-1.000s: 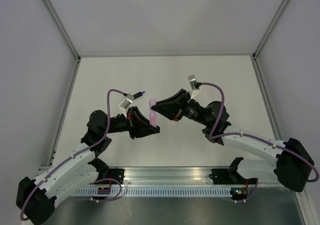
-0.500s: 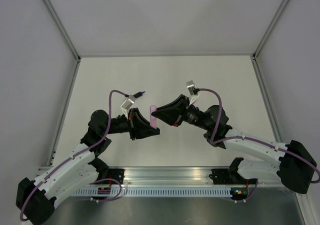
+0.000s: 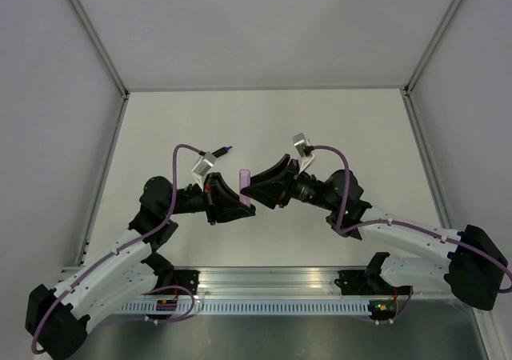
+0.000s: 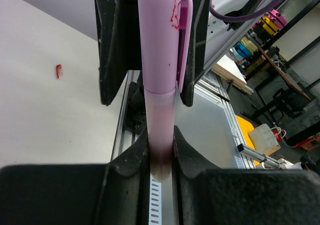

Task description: Insert the pens into the pen caps

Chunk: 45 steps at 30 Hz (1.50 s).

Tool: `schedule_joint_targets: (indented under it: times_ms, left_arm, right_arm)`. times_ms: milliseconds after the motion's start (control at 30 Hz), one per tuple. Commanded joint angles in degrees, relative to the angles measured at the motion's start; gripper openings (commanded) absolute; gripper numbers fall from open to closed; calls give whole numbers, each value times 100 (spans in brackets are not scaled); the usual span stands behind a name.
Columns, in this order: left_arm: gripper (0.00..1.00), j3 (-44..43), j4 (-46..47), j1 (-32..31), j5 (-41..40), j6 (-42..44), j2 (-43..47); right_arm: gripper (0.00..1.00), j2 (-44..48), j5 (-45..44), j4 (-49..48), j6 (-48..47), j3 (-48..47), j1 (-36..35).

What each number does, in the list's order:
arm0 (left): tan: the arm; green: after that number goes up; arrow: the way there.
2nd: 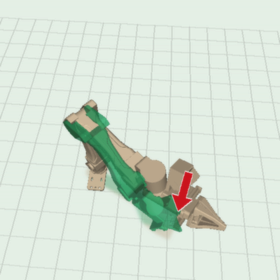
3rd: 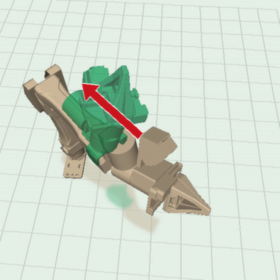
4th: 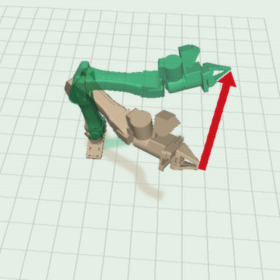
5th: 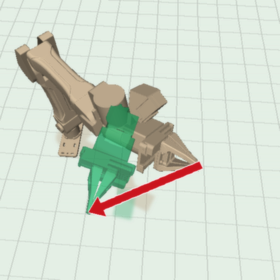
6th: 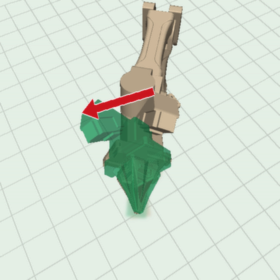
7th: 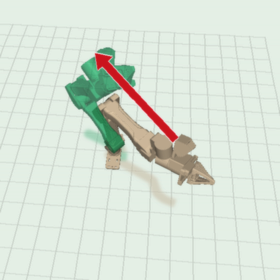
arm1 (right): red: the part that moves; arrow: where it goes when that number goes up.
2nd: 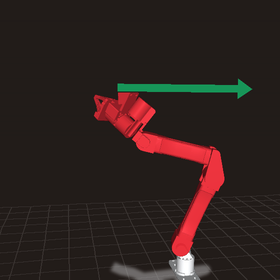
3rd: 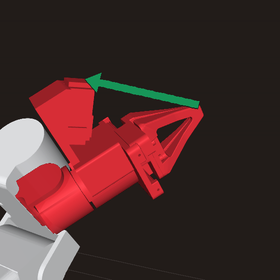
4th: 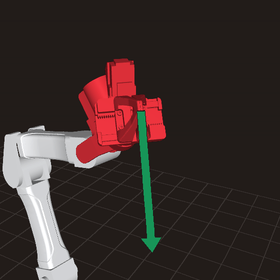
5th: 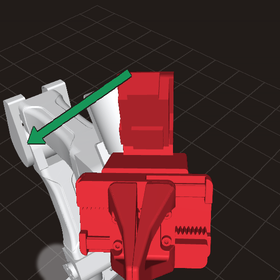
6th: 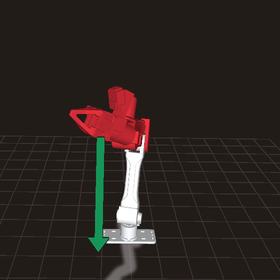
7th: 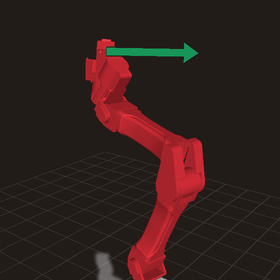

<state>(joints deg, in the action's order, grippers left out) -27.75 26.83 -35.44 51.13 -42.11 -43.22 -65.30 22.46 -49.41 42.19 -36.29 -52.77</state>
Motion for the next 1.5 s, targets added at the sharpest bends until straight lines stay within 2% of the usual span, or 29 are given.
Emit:
schedule_joint_targets:
  times_ms: [0, 333, 967, 1200, 1367, 1467]
  left_arm:
    - [2, -73, 393, 2, 116, 124, 33]
    - [2, 59, 349, 11, 160, 212, 33]
    - [2, 217, 297, 2, 186, 308, 165]
    - [2, 165, 296, 2, 178, 291, 174]
    - [2, 147, 332, 2, 178, 256, 174]
    - [2, 147, 358, 2, 169, 221, 156]
  right_arm:
    - [47, 87, 22, 211, -255, -246, -23]
    - [56, 228, -75, 880, -572, -607, -31]
    - [60, -141, 31, 1161, -572, -1345, -31]
    - [52, -71, 162, 1249, -511, -1302, -31]
    - [52, 26, 189, 1337, -545, -1108, -49]
    - [39, -9, 294, 1346, -572, -1082, -58]
